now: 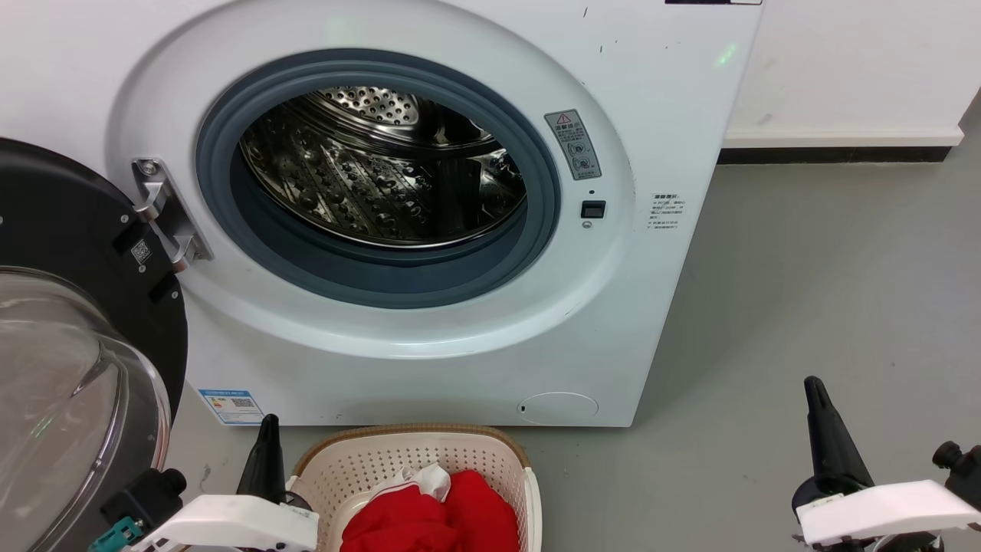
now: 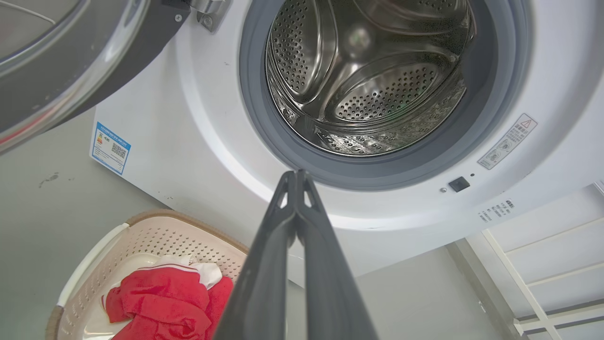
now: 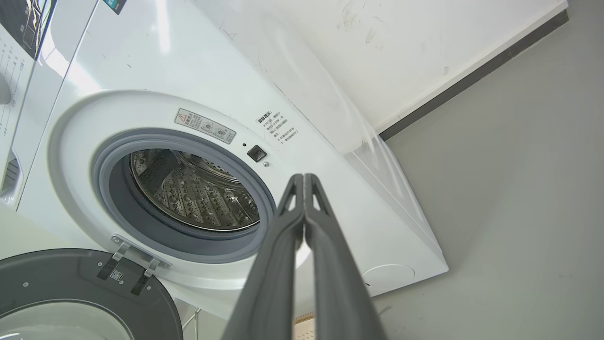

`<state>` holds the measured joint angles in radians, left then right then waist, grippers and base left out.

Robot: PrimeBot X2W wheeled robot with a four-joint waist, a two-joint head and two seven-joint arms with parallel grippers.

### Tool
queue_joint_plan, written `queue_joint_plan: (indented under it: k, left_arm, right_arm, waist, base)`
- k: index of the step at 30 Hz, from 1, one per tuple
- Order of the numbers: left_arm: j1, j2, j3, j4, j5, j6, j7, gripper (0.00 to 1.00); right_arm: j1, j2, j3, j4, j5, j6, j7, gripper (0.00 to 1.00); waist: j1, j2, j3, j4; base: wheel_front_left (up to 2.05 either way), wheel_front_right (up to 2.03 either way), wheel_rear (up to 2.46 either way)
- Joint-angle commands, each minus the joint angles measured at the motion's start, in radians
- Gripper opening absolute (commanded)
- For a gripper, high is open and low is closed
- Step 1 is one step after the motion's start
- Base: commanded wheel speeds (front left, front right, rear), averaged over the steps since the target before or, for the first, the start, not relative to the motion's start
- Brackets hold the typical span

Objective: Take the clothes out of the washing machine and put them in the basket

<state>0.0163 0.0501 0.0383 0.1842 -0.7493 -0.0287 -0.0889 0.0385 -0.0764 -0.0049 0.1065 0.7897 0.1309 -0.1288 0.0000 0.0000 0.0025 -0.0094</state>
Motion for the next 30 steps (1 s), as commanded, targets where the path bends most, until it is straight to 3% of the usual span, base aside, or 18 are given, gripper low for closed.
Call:
queue_joint_plan:
  k: [1,30]
  left_arm:
    - [-0.024,0.001,0.007,-0.007,-0.035,-0.009,0.008,0.00]
    - [-0.073,0.001,0.038,0.022,-0.394,-0.051,0.093,0.00]
  right_arm:
    - [-0.029,-0.008,-0.004,-0.003,0.038,0.000,0.007,0.00]
    - [-0.082,-0.012,-0.026,0.056,0.398,0.000,0.091,0.00]
  waist:
    - [0.0000,0.0000,0.000,0.000]
    - [0.0000,0.0000,0.000,0.003]
  base:
    - [0.00,0.00,0.00]
    - [0.00,0.00,0.00]
